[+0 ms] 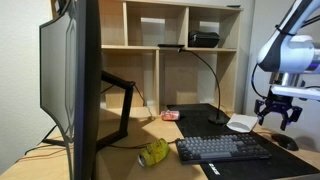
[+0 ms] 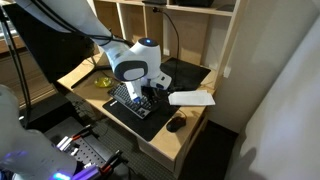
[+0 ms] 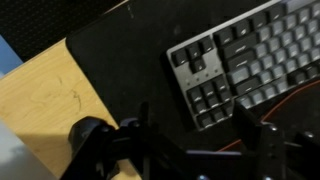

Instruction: Move the mouse to the right side of the keyboard

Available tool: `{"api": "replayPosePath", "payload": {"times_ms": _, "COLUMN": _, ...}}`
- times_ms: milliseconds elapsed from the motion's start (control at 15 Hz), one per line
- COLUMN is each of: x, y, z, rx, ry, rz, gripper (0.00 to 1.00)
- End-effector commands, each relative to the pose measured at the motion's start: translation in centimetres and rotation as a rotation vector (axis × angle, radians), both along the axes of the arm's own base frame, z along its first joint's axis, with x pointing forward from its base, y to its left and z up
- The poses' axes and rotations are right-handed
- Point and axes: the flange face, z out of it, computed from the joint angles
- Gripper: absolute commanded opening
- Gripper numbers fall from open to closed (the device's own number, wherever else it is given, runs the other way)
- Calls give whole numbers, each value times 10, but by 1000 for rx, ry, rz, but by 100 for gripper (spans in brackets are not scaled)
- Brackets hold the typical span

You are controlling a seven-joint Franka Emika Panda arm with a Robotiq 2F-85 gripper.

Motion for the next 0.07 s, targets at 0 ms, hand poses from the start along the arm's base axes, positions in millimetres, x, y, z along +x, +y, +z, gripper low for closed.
{"api": "replayPosePath", "payload": {"times_ms": 0, "x": -2, "y": 5, "z": 8, "rx": 27, "ry": 10, "rz": 26, "gripper": 90}}
